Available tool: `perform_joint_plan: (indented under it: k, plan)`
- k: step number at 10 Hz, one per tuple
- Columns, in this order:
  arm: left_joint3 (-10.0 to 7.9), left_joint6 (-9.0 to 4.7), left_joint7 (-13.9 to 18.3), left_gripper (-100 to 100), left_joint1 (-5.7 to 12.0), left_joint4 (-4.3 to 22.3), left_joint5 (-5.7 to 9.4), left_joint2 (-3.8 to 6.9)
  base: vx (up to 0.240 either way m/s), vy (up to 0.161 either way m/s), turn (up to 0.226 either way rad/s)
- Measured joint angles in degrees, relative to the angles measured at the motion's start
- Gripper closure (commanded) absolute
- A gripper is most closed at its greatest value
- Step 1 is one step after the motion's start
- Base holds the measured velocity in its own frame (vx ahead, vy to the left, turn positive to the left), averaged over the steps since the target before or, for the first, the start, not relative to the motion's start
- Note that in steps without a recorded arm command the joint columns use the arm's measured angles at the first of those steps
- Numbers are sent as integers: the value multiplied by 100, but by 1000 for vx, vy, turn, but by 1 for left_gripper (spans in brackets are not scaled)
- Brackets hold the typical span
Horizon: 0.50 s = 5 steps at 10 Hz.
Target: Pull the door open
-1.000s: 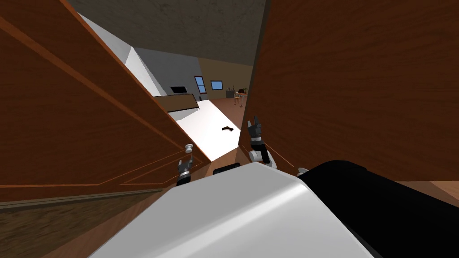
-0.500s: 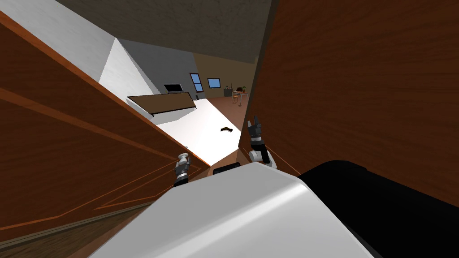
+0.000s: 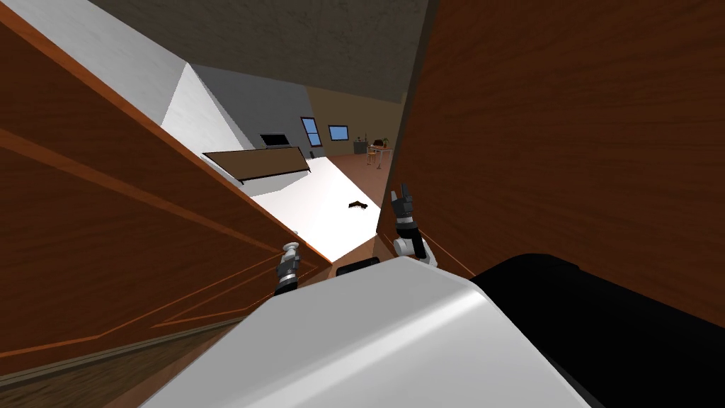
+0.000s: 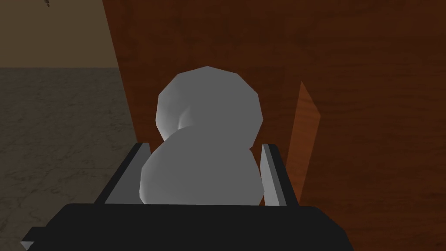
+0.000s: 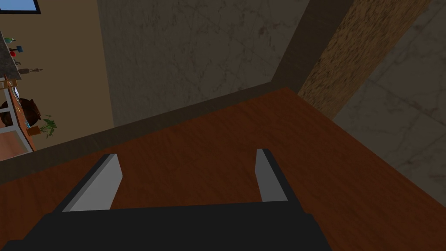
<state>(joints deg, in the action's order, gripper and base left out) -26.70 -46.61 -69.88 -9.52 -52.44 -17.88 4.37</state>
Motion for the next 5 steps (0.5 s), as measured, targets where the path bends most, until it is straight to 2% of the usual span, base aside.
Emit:
perform_joint_plan:
  k: [2, 5]
  plan:
    - [18, 6, 90, 100, -2, 8, 28, 11, -17, 6, -13]
    - [87, 3, 490, 100, 32, 43, 140, 54, -27, 6, -20]
